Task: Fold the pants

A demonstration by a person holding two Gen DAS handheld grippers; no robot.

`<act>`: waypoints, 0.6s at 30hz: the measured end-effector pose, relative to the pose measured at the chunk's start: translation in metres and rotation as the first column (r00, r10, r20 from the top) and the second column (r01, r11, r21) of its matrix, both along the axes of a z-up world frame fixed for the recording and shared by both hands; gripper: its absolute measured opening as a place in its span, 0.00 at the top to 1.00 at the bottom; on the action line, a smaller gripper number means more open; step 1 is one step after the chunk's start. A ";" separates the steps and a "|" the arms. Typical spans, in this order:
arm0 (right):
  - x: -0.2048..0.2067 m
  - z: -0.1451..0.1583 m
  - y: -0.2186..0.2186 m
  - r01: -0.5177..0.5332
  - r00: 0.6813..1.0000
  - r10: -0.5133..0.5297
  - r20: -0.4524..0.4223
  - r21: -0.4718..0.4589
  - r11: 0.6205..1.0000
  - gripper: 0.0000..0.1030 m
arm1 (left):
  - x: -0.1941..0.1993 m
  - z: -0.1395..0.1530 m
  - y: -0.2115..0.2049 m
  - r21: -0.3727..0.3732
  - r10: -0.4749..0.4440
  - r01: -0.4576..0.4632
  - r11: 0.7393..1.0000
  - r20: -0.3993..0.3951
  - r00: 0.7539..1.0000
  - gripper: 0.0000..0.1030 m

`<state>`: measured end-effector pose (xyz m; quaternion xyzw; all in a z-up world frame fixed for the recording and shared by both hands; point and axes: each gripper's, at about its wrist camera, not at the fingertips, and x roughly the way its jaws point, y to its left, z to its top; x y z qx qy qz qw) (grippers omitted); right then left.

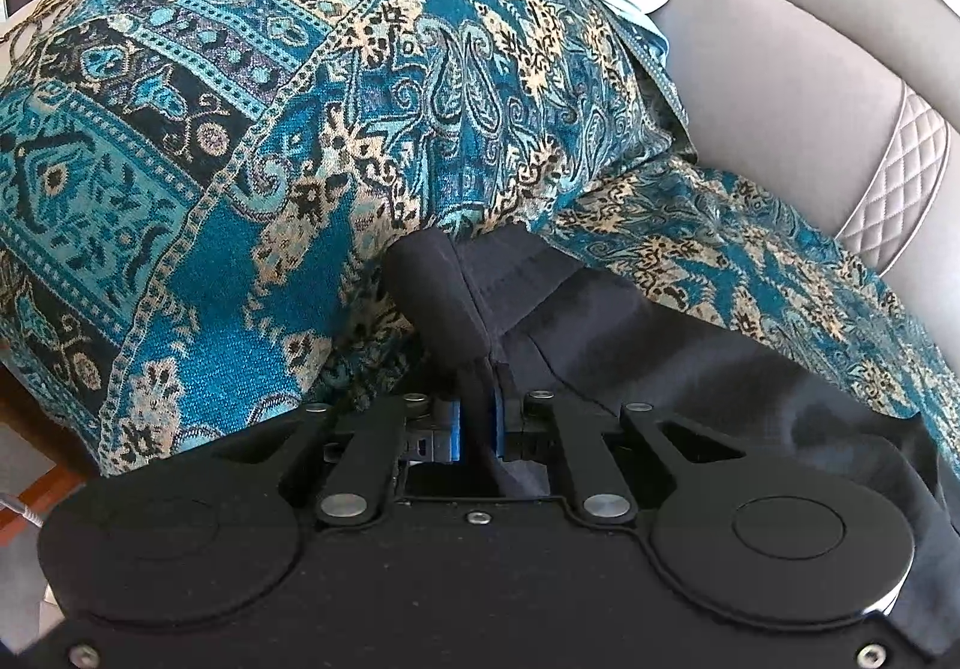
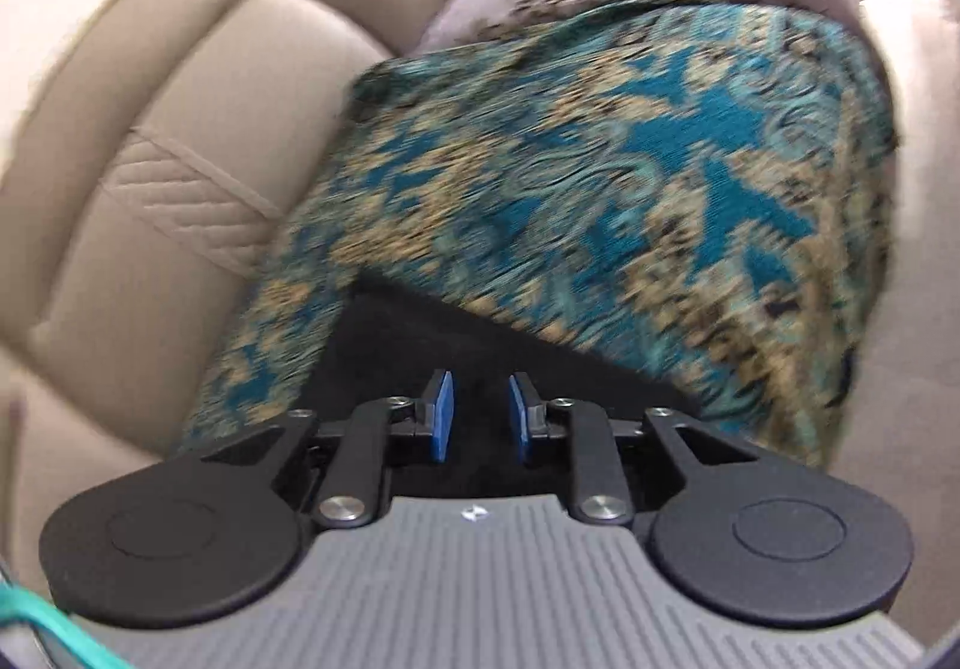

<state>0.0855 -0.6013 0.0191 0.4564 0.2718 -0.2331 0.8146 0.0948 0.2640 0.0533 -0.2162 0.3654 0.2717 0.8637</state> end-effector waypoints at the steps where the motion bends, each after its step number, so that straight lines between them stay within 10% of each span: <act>1: 0.000 -0.001 0.004 -0.021 0.999 0.021 0.029 0.004 1.000 0.67 | 0.001 0.000 -0.001 0.003 0.000 0.000 1.000 -0.003 1.000 0.90; 6: 0.011 -0.007 0.023 -0.060 0.997 0.063 0.050 -0.057 0.997 0.40 | 0.003 0.000 0.000 0.005 -0.001 0.001 1.000 -0.007 1.000 0.90; 10: 0.026 -0.008 0.040 -0.069 0.998 0.067 -0.018 -0.161 0.984 0.38 | 0.002 0.000 0.000 0.009 0.000 0.000 1.000 -0.013 1.000 0.89; 13: 0.038 -0.005 0.048 -0.087 0.995 0.076 -0.060 -0.204 0.975 0.96 | 0.003 -0.003 -0.002 0.016 0.001 -0.001 1.000 -0.023 1.000 0.89; 18: 0.033 0.005 0.049 -0.039 0.998 0.047 0.036 -0.205 0.978 0.98 | 0.004 -0.004 -0.001 0.018 0.001 -0.001 1.000 -0.030 1.000 0.89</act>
